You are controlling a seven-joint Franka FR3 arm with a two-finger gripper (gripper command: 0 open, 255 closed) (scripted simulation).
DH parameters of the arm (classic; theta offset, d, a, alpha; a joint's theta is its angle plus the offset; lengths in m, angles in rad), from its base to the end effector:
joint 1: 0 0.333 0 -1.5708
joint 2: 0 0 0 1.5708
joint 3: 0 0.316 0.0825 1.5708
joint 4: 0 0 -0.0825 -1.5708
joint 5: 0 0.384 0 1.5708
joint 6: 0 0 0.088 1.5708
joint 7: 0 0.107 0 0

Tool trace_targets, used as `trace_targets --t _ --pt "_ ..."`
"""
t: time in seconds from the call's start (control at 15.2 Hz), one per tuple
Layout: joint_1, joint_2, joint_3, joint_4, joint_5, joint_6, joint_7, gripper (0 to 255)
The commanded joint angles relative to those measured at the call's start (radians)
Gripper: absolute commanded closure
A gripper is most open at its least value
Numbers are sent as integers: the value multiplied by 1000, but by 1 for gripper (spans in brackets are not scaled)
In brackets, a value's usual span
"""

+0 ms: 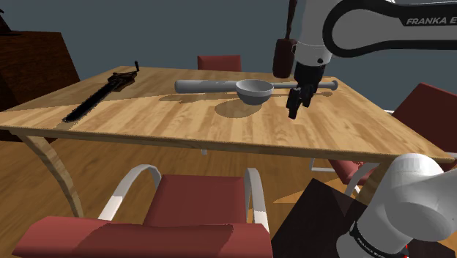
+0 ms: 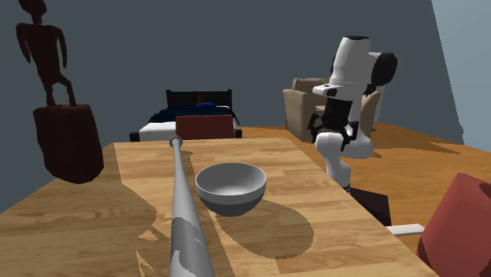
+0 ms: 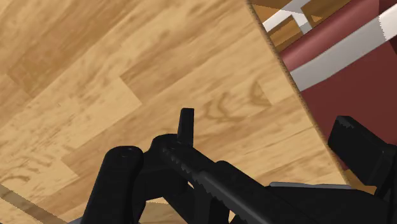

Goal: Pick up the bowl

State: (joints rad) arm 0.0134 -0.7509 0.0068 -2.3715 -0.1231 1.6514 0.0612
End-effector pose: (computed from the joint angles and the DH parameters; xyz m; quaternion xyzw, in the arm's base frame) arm 0.3238 -0.0051 0.5802 0.9977 -0.0173 0.0179 0.0630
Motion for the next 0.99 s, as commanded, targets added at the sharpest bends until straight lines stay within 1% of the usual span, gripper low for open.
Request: trace_targets --t 0.0,0.46,0.92 --pt "0 0 0 0 0 0 0 0" --pt "-16 265 -43 167 -57 107 -72 0" --pt "-28 532 -73 394 -89 159 -142 0"
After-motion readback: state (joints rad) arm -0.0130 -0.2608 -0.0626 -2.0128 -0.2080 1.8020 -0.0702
